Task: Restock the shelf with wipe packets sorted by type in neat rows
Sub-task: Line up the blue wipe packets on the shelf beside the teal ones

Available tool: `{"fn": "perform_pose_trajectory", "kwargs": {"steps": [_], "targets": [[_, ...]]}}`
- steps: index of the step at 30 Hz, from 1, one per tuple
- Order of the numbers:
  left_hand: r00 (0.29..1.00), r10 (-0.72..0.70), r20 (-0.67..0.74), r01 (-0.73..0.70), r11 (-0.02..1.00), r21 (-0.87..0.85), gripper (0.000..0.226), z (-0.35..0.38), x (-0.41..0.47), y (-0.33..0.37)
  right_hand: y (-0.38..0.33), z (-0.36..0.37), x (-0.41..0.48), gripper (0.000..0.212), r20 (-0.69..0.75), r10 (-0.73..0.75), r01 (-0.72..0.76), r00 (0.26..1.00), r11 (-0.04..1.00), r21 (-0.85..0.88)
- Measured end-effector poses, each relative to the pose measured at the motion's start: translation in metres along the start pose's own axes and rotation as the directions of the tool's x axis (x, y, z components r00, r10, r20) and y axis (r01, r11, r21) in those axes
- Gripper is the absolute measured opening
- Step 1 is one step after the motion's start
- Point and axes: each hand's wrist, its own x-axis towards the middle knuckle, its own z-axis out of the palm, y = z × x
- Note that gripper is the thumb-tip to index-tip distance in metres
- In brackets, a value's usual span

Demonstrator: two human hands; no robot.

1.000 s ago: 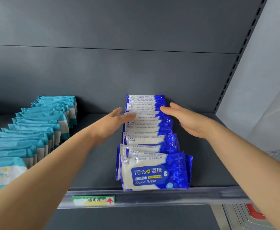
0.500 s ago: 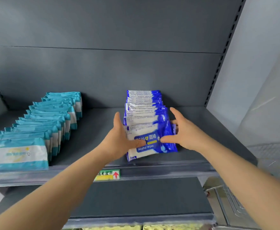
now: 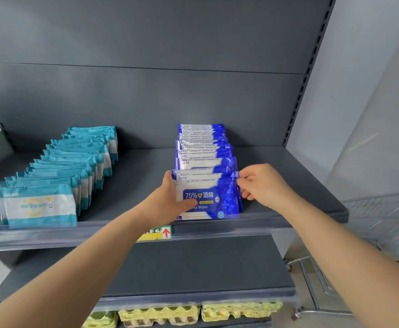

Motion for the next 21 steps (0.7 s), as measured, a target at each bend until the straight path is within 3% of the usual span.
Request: {"fn": "perform_pose_trajectory", "kwargs": {"steps": [7,9,11,14,18,21], "targets": [[1.0,0.007,0.009,-0.006,0.999,-0.034,0.044,0.009,0.001,0.0,-0.009,0.0,0.0,0.027,0.029,-0.028,0.029,0.999,0.999,-0.018],[1.0,0.029,-0.01,-0.03,0.998,-0.055,0.057,0.005,0.001,0.002,-0.01,-0.005,0.006,0.024,-0.033,-0.046,0.044,0.998,0.998,-0.055],[0.996,0.081,-0.032,-0.083,0.993,-0.081,0.079,-0.003,0.004,0.004,-0.015,-0.011,0.012,0.035,-0.08,-0.065,0.059,0.995,0.995,-0.082],[0.994,0.109,0.021,-0.108,0.993,-0.049,0.09,-0.013,0.013,0.007,-0.022,-0.01,0.016,0.043,0.029,-0.078,0.08,0.997,0.995,-0.065],[0.998,0.039,0.059,-0.045,0.993,0.107,0.082,-0.004,0.014,0.007,-0.02,-0.003,0.013,0.038,0.145,-0.048,0.063,0.988,0.993,-0.103],[0.998,0.065,0.016,-0.065,0.997,-0.033,0.081,0.002,0.011,0.005,-0.017,-0.002,0.017,0.039,0.067,-0.095,0.103,0.993,0.985,-0.135]]}}
